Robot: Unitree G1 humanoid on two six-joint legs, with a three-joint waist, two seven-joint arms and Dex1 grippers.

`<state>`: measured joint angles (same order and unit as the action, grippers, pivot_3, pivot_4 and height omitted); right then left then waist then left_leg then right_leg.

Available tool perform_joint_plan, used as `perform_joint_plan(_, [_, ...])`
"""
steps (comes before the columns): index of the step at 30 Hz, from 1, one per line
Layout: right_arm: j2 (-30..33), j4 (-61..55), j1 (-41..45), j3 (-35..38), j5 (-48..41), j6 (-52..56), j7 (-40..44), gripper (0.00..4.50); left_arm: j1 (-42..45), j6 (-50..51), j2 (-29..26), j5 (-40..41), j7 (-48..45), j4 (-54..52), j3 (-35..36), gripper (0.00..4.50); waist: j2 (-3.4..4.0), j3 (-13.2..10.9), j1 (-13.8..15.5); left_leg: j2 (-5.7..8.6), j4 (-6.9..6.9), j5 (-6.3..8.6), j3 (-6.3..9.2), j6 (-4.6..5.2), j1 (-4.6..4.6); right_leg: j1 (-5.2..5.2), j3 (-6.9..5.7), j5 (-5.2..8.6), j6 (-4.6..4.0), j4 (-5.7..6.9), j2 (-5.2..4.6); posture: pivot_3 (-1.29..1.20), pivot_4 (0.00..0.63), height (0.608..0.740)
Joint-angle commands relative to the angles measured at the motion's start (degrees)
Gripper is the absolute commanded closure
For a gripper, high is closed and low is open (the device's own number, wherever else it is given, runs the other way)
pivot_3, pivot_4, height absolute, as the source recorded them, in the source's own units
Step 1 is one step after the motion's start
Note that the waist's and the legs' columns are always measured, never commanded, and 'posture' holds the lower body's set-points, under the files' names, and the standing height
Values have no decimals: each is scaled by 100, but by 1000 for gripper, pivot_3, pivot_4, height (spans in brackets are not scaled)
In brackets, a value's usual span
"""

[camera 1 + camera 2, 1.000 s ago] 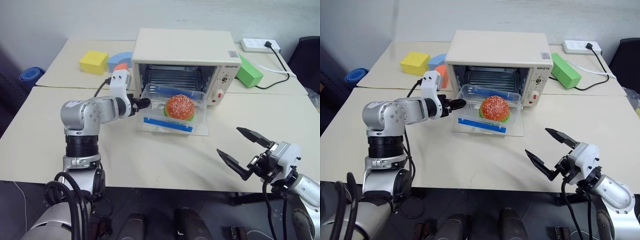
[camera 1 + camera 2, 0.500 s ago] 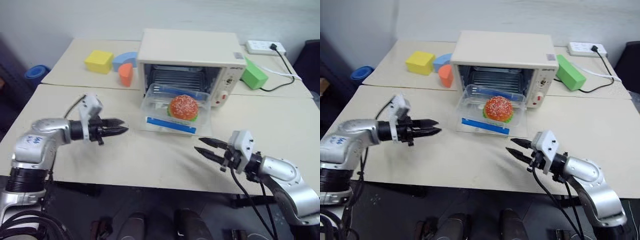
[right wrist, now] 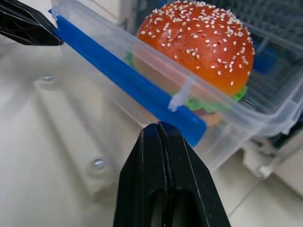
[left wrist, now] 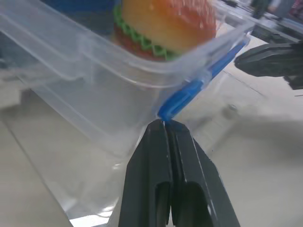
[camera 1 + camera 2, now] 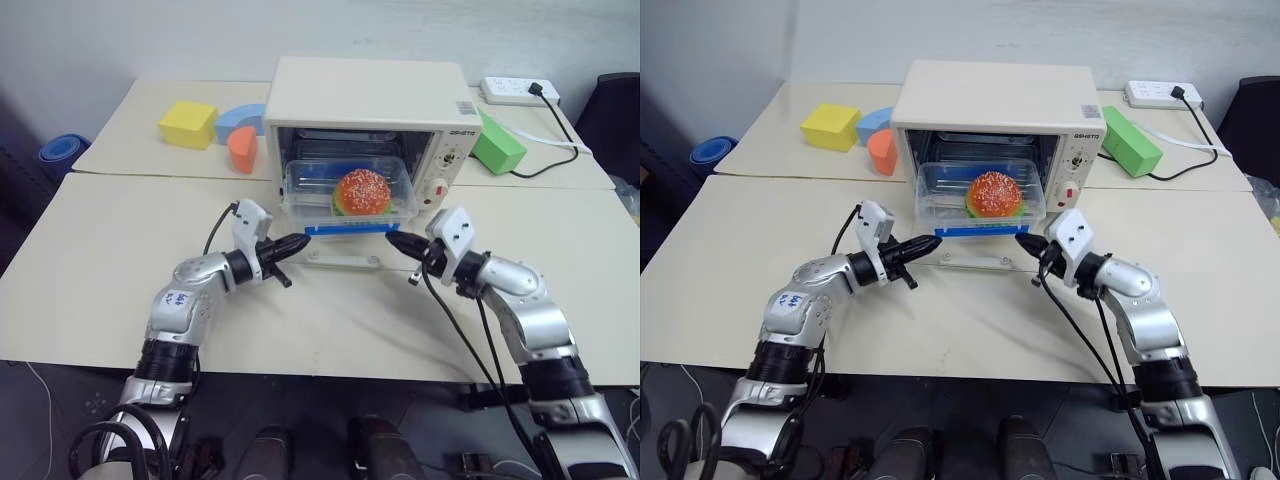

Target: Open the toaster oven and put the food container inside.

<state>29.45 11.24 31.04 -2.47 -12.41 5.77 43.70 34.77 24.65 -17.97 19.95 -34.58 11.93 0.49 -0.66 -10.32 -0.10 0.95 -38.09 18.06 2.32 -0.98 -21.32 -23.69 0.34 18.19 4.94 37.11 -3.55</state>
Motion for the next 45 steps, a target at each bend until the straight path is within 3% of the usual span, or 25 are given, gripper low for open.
perform_joint_plan(1, [-129,658,477,115,102,-460,4,4500,413,-409,82,-76,202,488,294,4461,0,0,-13,0,2,0,-1,0,0,-1,0,0,0,0,0,0,150,740])
perform_joint_plan(9, [-613,2093,1422,79,362,-1090,-70,4500,1197,-1180,317,-305,530,1879,508,4461,0,0,-17,3,3,1,-2,-1,-6,-4,-4,-3,4,-7,-4,0,150,740])
perform_joint_plan(15, [-919,2997,1816,233,487,-1598,-437,4500,1286,-1570,566,-342,684,2250,620,4461,0,0,-38,0,5,0,-3,-2,-6,-7,-2,-3,5,1,-4,0,150,740])
perform_joint_plan(21, [-850,3359,1800,202,492,-1954,-200,4500,973,-1579,353,-353,402,2021,606,4461,0,0,-54,1,4,0,-2,-3,-11,-11,-2,-3,5,23,-6,0,150,740])
perform_joint_plan(25, [-653,2792,1530,207,238,-1819,464,4500,482,-1168,-112,-149,-138,1214,614,4461,0,0,-142,0,7,0,0,-3,-12,-13,-1,-3,5,26,-6,0,150,740])
perform_joint_plan(28, [-280,1838,1050,309,-5,-1715,910,4500,-114,-734,-629,248,-743,259,772,3914,1,0,-157,-3,12,1,3,-4,-13,-14,-1,-3,5,24,-5,0,150,740])
perform_joint_plan(30, [334,1497,755,643,-177,-1496,1124,4500,-729,-503,-1281,678,-1495,-509,1049,3376,4,-2,-164,-4,12,2,3,-6,-13,-14,-1,-3,5,23,-5,0,150,740])
perform_joint_plan(35, [1262,2235,148,746,-111,-1610,1920,4500,-1707,-1256,-2381,1013,-3173,-1183,1366,2010,11,-6,-98,-6,18,7,13,-3,-4,5,-7,1,-3,-30,-11,0,150,740])
perform_joint_plan(38, [1189,2820,153,644,19,-1970,2242,4500,-1894,-1025,-2768,1319,-3877,-1306,1342,1109,10,-5,-134,-14,19,16,8,13,23,42,-6,2,-4,-56,-7,0,150,740])
perform_joint_plan(42, [819,3508,366,507,90,-2452,2594,4500,-1731,-1073,-2770,1431,-4163,-1340,1268,16,21,-10,-159,-13,20,14,1,9,16,20,0,1,-3,-26,-6,0,150,740])
perform_joint_plan(45, [469,3696,528,542,-24,-2596,2706,4500,-1567,-1068,-2660,1359,-4072,-1260,1164,16,21,-10,-193,-19,19,9,-8,1,13,10,2,2,-4,-19,3,0,150,740])
